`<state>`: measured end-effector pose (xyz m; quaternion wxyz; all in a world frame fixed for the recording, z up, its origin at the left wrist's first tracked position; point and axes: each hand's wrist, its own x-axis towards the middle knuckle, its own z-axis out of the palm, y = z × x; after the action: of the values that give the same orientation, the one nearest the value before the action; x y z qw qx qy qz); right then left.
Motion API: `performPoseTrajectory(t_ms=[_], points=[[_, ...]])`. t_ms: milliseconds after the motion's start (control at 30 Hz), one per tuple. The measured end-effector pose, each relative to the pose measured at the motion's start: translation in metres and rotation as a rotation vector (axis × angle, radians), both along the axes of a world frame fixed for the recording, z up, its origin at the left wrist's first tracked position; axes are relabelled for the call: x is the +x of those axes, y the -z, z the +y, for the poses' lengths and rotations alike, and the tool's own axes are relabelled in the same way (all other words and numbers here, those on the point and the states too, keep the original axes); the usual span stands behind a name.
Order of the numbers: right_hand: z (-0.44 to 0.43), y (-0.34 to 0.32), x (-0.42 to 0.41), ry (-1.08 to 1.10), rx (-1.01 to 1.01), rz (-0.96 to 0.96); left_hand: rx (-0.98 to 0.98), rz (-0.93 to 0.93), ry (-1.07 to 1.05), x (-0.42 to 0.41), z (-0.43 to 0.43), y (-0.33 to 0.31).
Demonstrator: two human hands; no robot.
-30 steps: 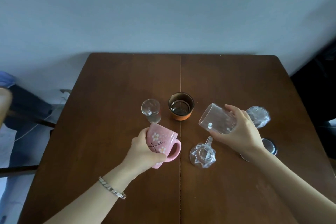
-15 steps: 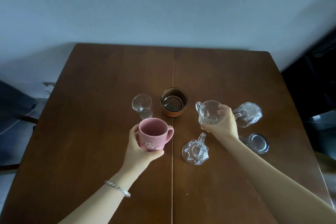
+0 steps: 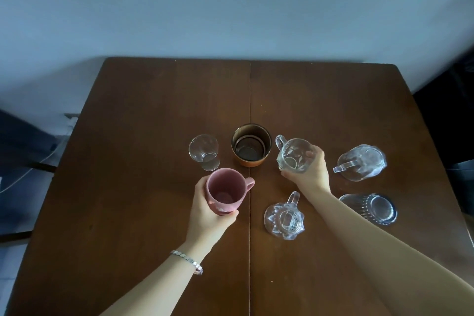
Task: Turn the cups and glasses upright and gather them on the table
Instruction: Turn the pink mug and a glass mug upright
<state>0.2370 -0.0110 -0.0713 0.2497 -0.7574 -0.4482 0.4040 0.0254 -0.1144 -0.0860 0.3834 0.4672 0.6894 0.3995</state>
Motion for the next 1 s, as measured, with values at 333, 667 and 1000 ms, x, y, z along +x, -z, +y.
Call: performPoseTrajectory(t_ms=[333, 667, 1000], points=[[-0.027, -0.036, 0.026, -0.31, 0.012, -0.175, 0.004, 0.031, -0.039, 0.002, 0.005, 0.011], [-0.044, -0.068, 0.08, -0.479, 0.034, -0.325, 0.141, 0.423, 0.093, 0.011, -0.008, -0.048], [-0.065, -0.056, 0.118, -0.463, -0.272, -0.635, -0.356, 0.873, 0.685, 0.13, 0.009, -0.059]])
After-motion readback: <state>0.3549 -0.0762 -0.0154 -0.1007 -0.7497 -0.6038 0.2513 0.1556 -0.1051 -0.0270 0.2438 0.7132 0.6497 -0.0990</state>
